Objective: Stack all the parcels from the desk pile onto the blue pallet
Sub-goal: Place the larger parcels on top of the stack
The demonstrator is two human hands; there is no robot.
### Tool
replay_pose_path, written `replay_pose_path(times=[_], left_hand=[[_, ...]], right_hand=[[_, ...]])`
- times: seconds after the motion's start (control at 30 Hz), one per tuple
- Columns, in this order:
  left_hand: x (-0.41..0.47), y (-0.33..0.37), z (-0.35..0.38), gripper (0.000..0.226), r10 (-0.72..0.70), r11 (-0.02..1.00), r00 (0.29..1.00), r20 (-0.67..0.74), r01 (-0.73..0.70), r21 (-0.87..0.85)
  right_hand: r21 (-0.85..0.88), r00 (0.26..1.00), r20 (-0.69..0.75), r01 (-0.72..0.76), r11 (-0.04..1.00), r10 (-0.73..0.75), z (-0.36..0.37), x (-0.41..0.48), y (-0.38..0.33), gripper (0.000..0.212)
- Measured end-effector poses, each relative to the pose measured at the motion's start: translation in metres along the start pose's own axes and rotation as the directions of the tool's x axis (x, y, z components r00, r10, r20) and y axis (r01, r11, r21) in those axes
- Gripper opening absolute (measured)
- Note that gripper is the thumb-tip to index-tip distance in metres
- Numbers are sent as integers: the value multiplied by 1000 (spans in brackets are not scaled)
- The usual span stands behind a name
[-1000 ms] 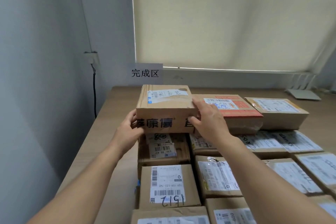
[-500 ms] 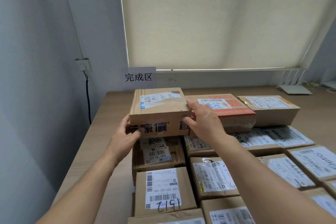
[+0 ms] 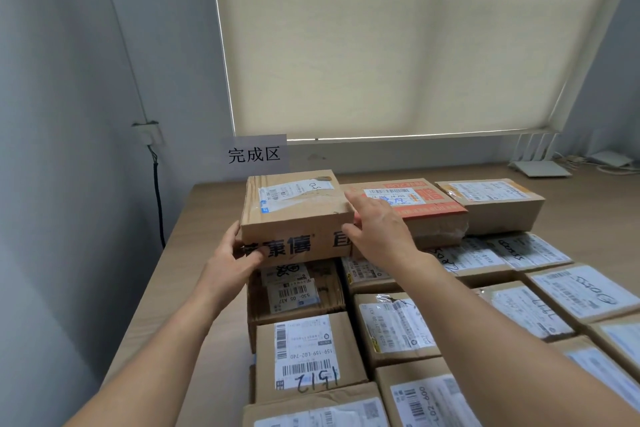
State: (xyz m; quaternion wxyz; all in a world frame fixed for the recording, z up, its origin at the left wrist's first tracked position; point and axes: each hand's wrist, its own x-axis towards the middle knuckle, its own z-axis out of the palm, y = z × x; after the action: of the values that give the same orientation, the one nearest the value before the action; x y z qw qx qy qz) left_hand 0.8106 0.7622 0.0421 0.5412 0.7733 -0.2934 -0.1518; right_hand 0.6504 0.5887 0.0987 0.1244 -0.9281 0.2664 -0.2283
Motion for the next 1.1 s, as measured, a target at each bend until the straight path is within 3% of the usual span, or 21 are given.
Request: replay_pose_path(times=[0.2,0.47,1.1], left_hand=[[-9,6,-1,47,74,996,996,-48,-76,-41],[-60,9,-5,47,121,992,989,-84,-124,-35],[-124,-6,9,49,106,994,984,-145,-103,24]], right_hand=[[15,1000,7,8,1000,-8,-6,-9,-13,48],[58,995,-100,20,998,-14,-11,-47,-8,39],[136,985,-146,108,985,-87,-15,-95,9,33]])
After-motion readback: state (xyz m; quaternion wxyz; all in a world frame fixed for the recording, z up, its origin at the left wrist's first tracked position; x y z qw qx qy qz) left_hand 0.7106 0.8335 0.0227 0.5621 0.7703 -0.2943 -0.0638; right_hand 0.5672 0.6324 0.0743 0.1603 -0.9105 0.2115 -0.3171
